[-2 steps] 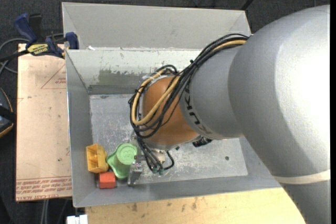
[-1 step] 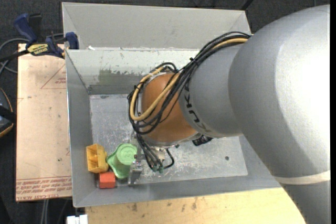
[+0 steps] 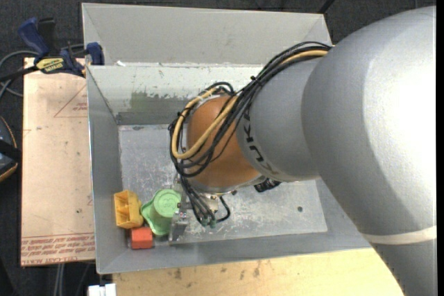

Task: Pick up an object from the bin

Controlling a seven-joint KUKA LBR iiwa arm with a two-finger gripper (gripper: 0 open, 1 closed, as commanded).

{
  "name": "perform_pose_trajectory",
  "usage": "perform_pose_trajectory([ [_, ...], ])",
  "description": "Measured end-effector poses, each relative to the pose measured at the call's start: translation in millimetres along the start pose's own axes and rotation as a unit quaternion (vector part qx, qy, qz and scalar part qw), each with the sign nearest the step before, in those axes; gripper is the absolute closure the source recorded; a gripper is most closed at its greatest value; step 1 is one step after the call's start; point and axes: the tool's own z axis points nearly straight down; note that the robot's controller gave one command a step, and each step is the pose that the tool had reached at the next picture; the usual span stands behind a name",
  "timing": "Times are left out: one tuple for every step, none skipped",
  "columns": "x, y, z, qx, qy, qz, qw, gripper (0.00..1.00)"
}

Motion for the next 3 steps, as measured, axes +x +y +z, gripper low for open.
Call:
perform_pose_trajectory([
  [-0.9, 0, -15, 0.002, 0.0053, 0.001, 1.0000, 1.00],
  [-1.7, 1, -36, 0.003, 0.0054, 0.001, 1.0000, 1.00],
  [-2.4, 1, -47, 0.003, 0.0055, 0.002, 1.0000, 1.00],
])
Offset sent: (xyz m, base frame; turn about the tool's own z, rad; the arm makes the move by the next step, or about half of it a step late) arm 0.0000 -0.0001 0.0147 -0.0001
